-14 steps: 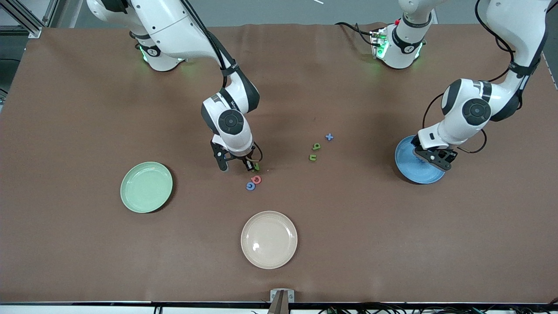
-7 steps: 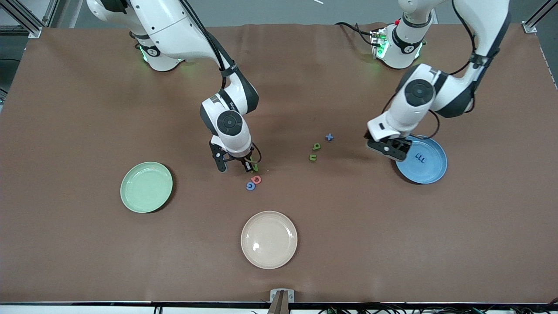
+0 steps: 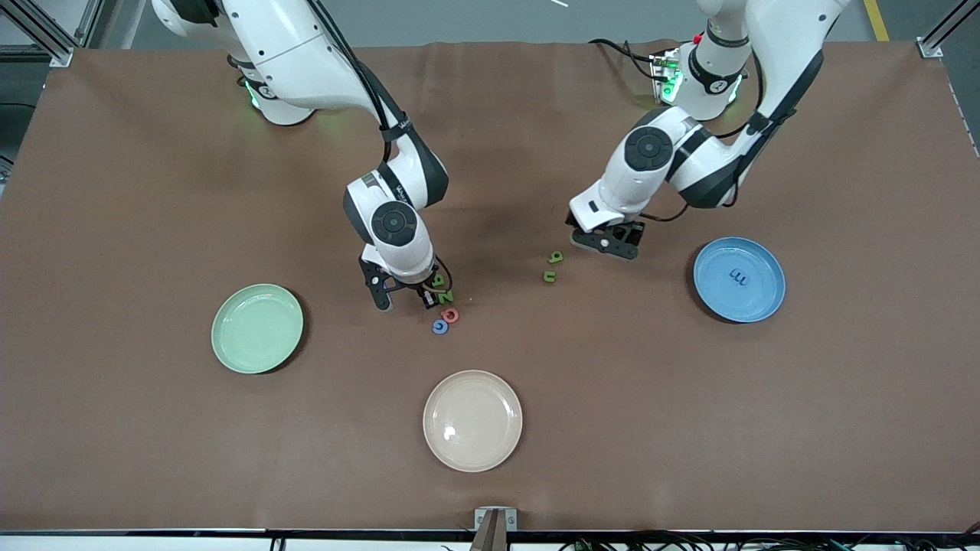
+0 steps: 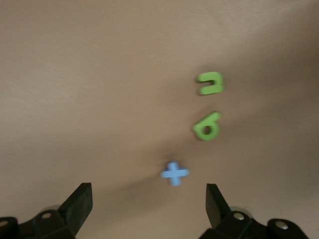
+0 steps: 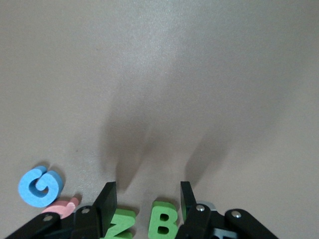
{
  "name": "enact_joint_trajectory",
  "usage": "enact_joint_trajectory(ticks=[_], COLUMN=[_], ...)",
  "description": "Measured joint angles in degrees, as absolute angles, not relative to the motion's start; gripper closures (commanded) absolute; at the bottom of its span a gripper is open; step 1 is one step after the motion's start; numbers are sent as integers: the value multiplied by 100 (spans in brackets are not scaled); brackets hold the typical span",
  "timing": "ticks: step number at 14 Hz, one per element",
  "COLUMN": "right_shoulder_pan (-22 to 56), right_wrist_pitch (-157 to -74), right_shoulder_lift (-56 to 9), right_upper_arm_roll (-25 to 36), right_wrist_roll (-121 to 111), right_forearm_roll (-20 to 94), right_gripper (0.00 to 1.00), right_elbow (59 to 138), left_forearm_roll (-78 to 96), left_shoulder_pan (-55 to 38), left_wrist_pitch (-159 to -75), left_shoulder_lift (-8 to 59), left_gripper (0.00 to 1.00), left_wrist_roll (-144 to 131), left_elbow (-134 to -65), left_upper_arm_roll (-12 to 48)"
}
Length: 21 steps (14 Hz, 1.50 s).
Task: Sort upper and lower case letters into plates
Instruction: 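Grasp the blue plus with the left gripper while the right gripper grasps B, then drop the B in the green plate while the left gripper drops the plus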
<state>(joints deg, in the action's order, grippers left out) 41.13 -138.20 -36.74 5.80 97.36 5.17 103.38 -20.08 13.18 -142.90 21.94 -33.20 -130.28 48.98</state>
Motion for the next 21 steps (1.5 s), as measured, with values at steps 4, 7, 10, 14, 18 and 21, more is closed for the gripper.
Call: enact_joint_trajectory(ticks=[4,7,10,14,18,21], right_shoulder_pan=[4162,4269,4345,4350,4180,3581], right_wrist_pitch=[-13815,-13816,-13816,-13822,-13667,-12910], right_shoulder_lift=[-3716,-3734,-3738,-3739,-3733,-3421], right_upper_arm_roll=[556,535,532,541,610,653], right_wrist_roll=[9737,9800,9861,9865,9522,8327], right_forearm_roll=[510,510,510,510,505,504], right_gripper=[41,42,53,100,100,100], right_elbow=[10338,10336,10334,10316,10280,10134], left_forearm_roll=[-2353,-2973,-3314,-3495,-3496,-3496], left_shoulder_pan=[1125,1125,1127,1044,660,624], left_wrist_pitch=[-14454,-14479,-14568,-14600,-14605,-14603], left_shoulder_lift=[2626,2940,3137,3273,3308,3305], left_gripper=[0,0,2,9,28,43], left_wrist_roll=[-4243,-4985,-5258,-5428,-5454,-5471], left_elbow=[-13016,-13011,-12994,-12980,-12902,-12869], left_upper_arm_roll=[4842,4788,4684,4593,4274,4248])
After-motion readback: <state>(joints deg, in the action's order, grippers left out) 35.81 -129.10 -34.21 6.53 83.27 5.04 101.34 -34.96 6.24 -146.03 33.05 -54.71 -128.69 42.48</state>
